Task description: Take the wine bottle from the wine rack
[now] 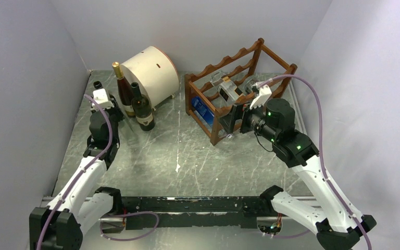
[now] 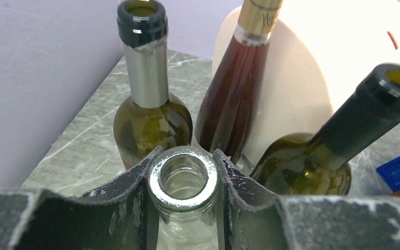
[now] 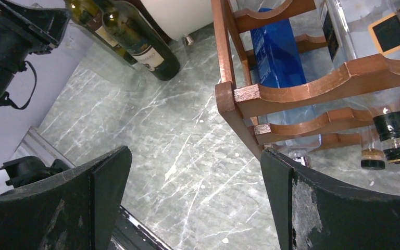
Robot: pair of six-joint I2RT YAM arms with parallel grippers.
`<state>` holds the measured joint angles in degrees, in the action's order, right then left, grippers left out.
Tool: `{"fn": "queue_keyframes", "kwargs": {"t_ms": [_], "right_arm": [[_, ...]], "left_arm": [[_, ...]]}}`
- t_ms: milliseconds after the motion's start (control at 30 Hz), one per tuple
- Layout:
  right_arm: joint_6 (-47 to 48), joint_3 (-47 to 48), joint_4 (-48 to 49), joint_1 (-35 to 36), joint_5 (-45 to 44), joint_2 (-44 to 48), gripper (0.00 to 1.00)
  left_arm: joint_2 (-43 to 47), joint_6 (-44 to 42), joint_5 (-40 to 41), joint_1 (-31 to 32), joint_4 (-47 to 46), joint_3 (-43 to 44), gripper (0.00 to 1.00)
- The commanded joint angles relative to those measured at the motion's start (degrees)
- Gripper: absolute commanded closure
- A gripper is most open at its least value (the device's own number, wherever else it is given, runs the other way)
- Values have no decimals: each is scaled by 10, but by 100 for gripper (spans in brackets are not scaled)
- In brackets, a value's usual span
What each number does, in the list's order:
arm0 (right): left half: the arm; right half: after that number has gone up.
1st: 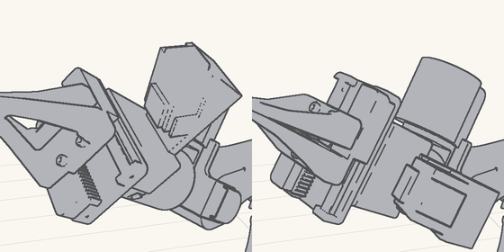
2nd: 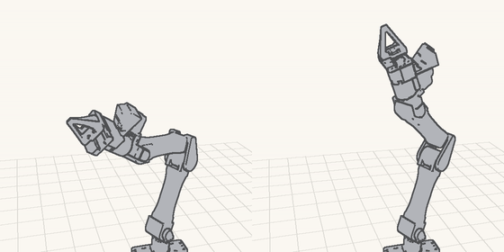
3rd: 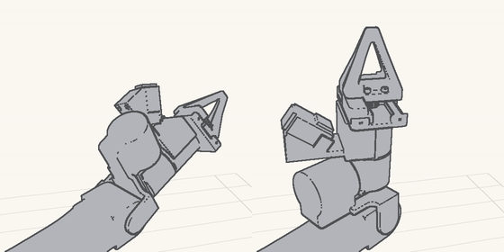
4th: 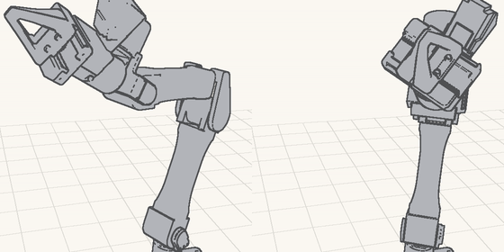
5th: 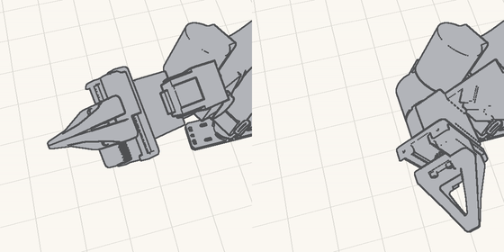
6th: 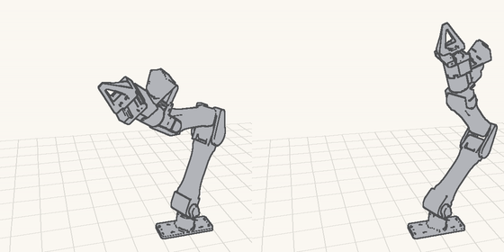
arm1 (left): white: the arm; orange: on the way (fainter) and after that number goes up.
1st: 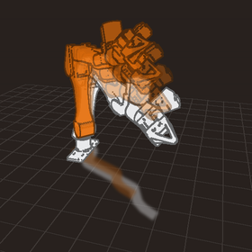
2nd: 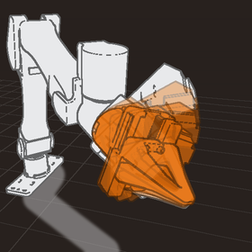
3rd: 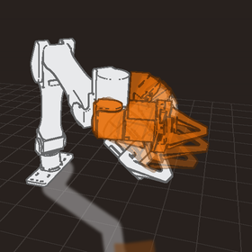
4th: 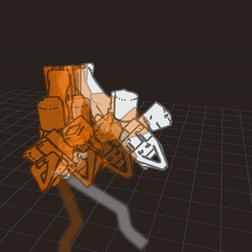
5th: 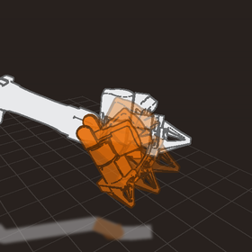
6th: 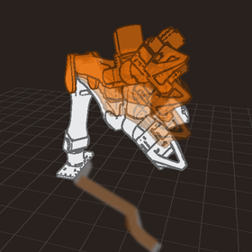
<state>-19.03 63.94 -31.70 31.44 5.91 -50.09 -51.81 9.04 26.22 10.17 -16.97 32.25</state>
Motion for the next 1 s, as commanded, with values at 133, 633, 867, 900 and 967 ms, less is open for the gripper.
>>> {"fn": "queue_keyframes", "kwargs": {"t_ms": [133, 633, 867, 900, 967], "right_arm": [[1, -17, 30, -1, 18, -1, 0], [-8, -39, 18, -2, 28, 11, 0], [-18, -60, -2, -2, 14, 29, 0], [-21, -62, -1, -1, 14, 30, 0], [-27, -80, 2, -1, 14, 30, 0]], "left_arm": [[-10, -69, -218, -61, -188, -42, 93], [-68, -107, -303, -83, -180, -31, 51], [-48, -80, -258, -83, -151, -30, 12], [-43, -74, -250, -82, -147, -30, 10], [-31, -60, -236, -82, -132, -25, 8]]}}
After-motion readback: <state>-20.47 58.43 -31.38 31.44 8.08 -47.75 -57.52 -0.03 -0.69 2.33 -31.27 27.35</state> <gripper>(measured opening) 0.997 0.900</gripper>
